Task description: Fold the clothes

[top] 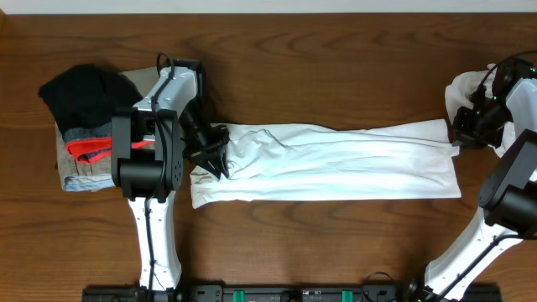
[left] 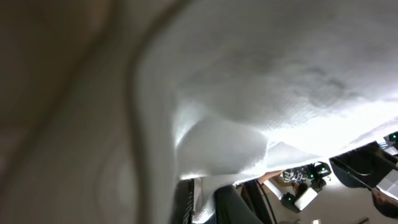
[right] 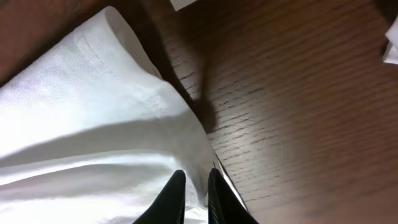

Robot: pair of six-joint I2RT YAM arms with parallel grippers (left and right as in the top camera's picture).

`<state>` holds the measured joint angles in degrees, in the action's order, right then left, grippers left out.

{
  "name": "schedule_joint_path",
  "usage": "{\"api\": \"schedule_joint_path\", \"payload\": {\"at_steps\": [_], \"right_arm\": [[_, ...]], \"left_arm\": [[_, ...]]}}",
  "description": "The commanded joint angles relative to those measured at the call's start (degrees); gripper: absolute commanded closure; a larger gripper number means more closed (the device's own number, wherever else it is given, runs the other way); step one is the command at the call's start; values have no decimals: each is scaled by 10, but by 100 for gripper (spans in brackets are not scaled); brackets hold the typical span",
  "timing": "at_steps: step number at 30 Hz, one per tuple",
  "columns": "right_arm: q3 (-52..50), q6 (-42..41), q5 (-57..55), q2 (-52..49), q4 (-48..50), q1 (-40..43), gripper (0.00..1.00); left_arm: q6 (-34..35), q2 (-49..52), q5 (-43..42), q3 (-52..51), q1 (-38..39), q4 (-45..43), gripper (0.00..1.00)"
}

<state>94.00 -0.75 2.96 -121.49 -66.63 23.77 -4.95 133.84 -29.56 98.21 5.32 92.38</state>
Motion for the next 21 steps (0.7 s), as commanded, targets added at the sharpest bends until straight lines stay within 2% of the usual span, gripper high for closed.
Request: {"api": "schedule_joint_path", "payload": {"at_steps": [1, 7, 10, 15, 19, 21], "right_arm": [[-4, 11, -18, -5, 0, 2, 87], [-4, -12, -102, -5, 11, 2, 88], [-4, -11, -107, -5, 11, 2, 85], [-4, -11, -106, -5, 11, 2, 85], [-4, -10, -106, -5, 15, 2, 84], [-4, -9, -104, -5, 18, 2, 84]], "left_arm": [[-4, -1, 11, -2, -2, 38, 86], [-3, -1, 37, -2, -2, 32, 85], [-3, -1, 37, -2, -2, 27, 83], [-1, -1, 41, -2, -2, 22, 83], [56, -1, 106, -2, -2, 11, 92], [72, -1, 128, -2, -2, 9, 94]]}}
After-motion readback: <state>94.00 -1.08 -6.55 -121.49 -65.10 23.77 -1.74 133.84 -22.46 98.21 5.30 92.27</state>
